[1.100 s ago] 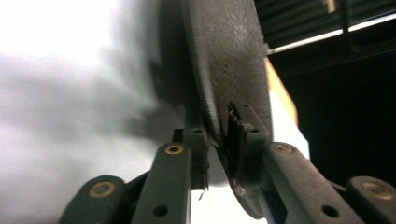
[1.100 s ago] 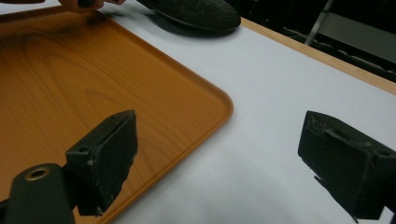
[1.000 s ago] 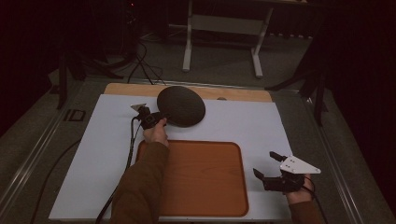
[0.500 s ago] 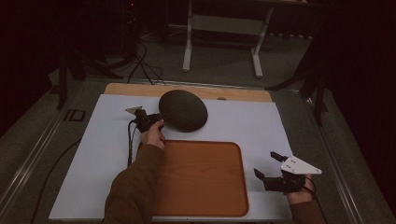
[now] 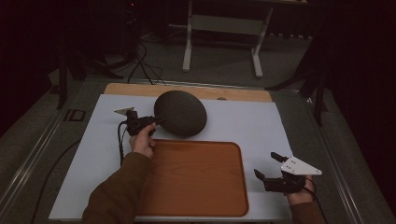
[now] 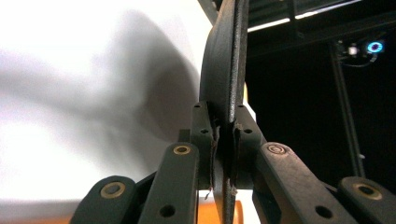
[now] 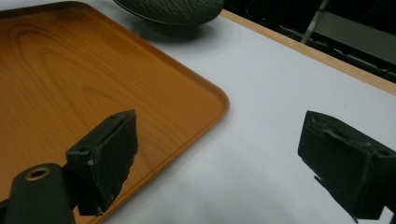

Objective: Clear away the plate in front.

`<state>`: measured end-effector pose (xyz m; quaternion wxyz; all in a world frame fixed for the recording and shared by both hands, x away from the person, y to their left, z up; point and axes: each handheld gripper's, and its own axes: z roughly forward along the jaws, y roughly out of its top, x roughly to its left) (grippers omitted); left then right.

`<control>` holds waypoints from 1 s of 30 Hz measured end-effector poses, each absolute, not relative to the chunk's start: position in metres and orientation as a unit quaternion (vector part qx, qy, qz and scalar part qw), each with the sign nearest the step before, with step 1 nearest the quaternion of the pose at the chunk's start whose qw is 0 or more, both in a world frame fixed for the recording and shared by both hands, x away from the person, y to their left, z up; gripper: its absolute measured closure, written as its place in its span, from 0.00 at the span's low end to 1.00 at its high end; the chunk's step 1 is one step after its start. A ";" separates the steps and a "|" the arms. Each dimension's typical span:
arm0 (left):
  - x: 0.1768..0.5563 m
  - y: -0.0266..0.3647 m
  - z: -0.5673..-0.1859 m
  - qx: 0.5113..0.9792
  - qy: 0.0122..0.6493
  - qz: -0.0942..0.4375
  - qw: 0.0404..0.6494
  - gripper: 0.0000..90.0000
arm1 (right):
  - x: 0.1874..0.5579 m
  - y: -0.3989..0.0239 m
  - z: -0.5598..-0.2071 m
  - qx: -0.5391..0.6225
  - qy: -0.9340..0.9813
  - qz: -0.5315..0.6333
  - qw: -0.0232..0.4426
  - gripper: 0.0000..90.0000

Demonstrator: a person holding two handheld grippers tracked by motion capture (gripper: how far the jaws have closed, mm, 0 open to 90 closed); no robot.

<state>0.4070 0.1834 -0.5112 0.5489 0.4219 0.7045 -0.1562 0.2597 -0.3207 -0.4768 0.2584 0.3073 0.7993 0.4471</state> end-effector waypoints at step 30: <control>0.317 0.198 -0.520 0.503 0.655 -0.192 0.529 0.93 | 0.259 -0.325 -0.477 0.311 0.797 0.444 0.264 0.13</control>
